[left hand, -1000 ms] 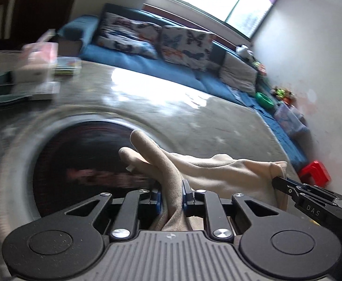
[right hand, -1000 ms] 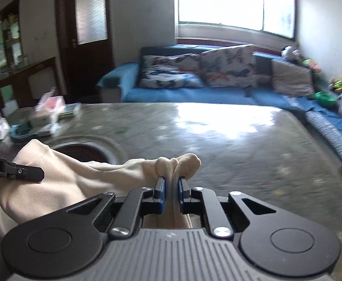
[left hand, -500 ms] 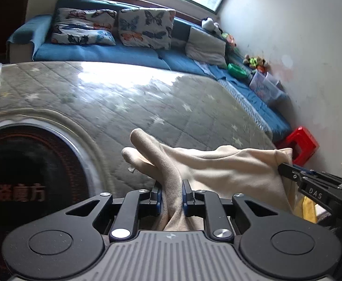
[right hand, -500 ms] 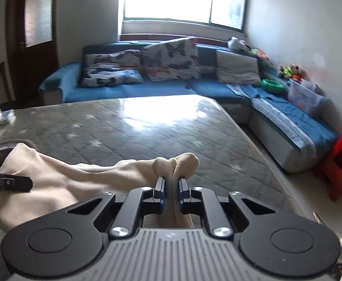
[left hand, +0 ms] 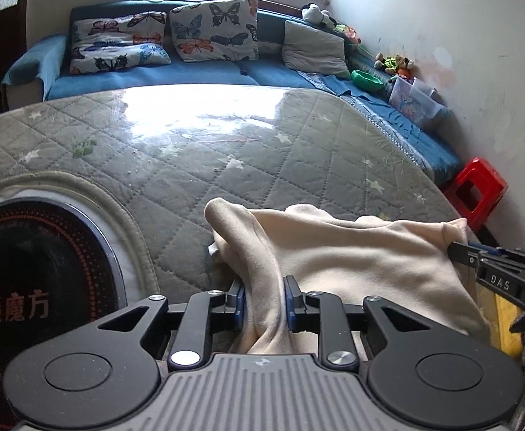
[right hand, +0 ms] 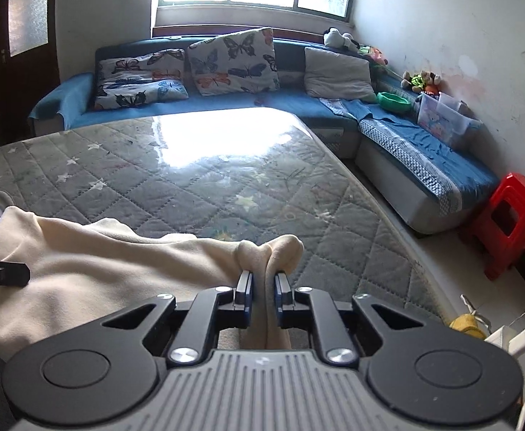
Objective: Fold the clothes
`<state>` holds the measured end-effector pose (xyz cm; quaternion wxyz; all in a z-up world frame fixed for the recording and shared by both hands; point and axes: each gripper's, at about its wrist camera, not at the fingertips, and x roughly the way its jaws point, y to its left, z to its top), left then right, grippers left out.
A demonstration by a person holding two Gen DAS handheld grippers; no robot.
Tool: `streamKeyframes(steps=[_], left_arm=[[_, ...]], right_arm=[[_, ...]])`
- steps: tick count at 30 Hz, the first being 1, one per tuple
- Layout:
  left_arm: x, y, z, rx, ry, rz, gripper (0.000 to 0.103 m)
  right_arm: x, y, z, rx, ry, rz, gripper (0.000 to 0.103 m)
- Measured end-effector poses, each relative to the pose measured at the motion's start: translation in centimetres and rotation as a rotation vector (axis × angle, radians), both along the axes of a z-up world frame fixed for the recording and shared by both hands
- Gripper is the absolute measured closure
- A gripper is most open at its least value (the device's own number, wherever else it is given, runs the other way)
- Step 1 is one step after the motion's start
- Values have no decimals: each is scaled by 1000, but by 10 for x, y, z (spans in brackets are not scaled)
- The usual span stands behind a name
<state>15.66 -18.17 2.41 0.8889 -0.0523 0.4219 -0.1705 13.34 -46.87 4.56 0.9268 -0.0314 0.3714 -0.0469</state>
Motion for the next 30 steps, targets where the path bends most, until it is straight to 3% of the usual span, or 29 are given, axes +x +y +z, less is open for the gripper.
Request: streamKeyframes(steps=[8, 10, 11, 16, 19, 28, 30], left_arm=[[-1, -3, 0, 45, -14, -9, 61], [-2, -5, 0, 65, -26, -16, 57], [-2, -7, 0, 75, -32, -18, 56], [1, -13, -1, 100, -39, -32, 52], [4, -16, -2, 117, -44, -40, 51], [16, -17, 1, 124, -46, -53, 45], [19, -17, 2, 129, -57, -53, 45]], right_arm=[[-1, 2, 6, 17, -16, 13, 87], [0, 4, 8, 46, -11, 37, 77], [1, 5, 7, 60, -7, 51, 68], [8, 18, -2, 110, 28, 103, 67], [14, 26, -9, 116, 32, 122, 57], [40, 32, -24, 151, 44, 118, 52], [45, 32, -28, 152, 48, 118, 45]])
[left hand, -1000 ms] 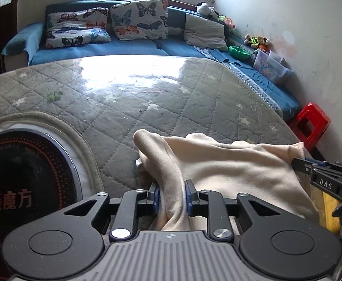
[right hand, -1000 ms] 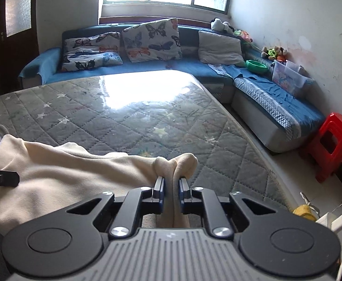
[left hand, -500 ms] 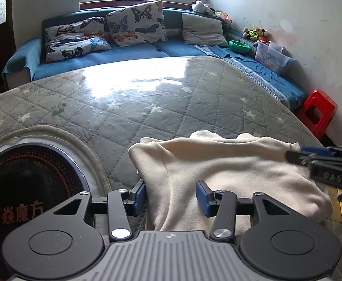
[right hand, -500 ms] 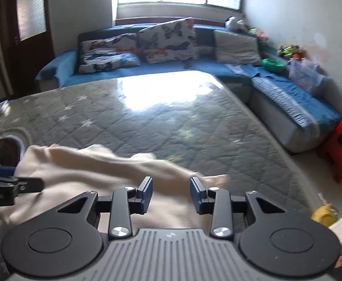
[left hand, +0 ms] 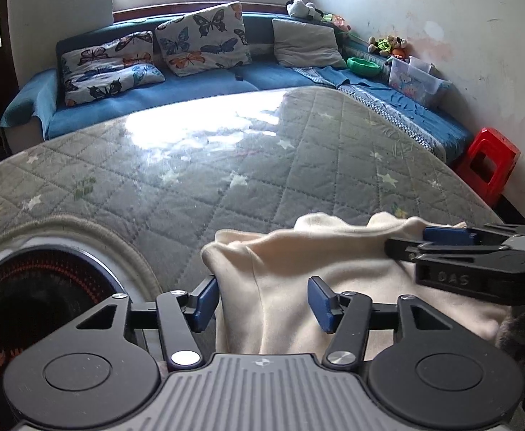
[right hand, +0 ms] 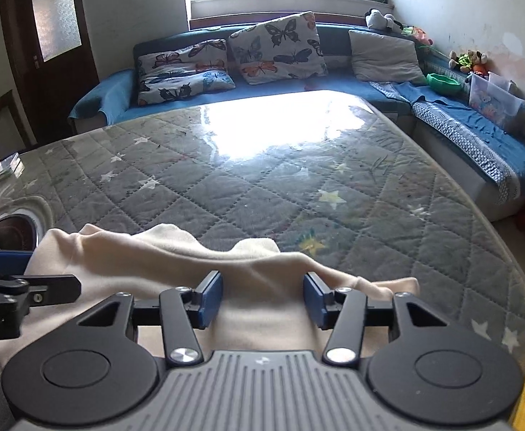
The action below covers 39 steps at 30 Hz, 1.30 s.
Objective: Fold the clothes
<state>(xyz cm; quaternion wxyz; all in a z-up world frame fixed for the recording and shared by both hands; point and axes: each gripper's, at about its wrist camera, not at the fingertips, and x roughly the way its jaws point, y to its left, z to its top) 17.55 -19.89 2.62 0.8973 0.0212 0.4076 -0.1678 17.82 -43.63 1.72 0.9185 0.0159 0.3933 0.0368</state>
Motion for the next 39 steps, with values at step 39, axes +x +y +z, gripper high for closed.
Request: streamKeyframes(steps=[39], left_arm=[[-98, 31, 4, 81, -93, 10, 30]], right_arm=[[-118, 24, 12, -29, -58, 30, 30]])
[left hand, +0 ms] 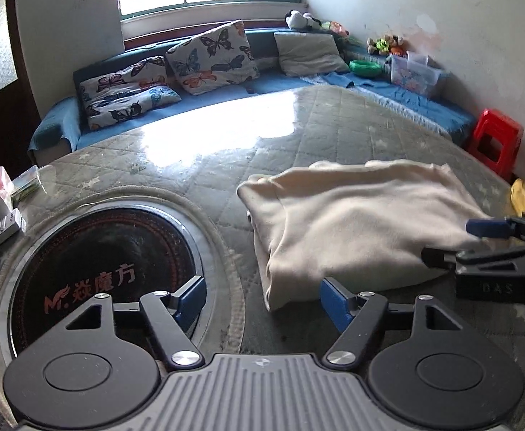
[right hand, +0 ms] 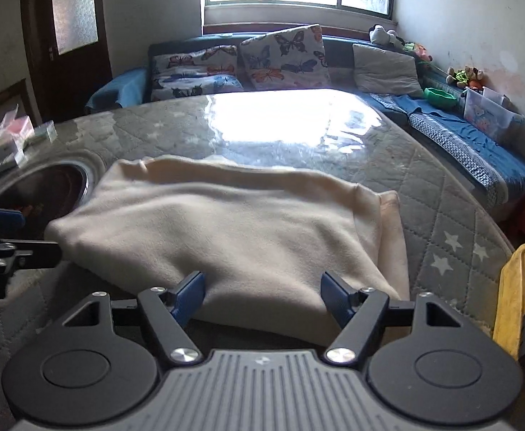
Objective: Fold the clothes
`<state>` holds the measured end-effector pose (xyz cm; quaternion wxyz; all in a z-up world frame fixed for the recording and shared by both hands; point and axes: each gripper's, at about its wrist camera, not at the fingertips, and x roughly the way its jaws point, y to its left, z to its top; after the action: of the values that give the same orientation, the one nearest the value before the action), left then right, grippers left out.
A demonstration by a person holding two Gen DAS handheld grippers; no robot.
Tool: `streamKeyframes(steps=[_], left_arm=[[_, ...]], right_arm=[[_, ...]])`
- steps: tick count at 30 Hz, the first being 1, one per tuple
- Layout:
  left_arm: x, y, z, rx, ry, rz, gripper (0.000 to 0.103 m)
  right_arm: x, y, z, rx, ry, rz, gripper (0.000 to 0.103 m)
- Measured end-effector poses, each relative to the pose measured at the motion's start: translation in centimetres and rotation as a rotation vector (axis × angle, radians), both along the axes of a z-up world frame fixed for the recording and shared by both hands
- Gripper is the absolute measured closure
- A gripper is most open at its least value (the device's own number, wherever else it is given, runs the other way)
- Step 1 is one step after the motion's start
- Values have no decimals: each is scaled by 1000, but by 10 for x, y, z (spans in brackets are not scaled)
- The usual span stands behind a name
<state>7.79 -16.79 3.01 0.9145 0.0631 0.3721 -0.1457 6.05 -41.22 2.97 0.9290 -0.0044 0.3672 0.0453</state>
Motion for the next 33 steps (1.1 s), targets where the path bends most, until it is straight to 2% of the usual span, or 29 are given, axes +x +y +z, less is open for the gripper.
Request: streamKeyframes(steps=[3, 6, 12, 21, 24, 30, 33], left_arm=[[5, -1, 1, -17, -5, 15, 30], [11, -5, -5, -2, 4, 31, 30], [18, 0, -21, -14, 59, 65, 30], [16, 10, -8, -85, 39, 85, 30], [20, 9, -7, -102, 43, 89, 30], [27, -4, -24, -26, 53, 82, 30], [25, -4, -27, -16, 45, 74, 30]], right_arm=[[0, 2, -4, -6, 8, 9, 28], [-1, 4, -7, -18, 6, 14, 25], [-9, 6, -1, -15, -16, 22, 23], [-8, 9, 10, 9, -59, 14, 20], [-1, 10, 3, 18, -46, 4, 20], [4, 13, -13, -5, -19, 6, 16], [4, 14, -13, -5, -17, 9, 14]])
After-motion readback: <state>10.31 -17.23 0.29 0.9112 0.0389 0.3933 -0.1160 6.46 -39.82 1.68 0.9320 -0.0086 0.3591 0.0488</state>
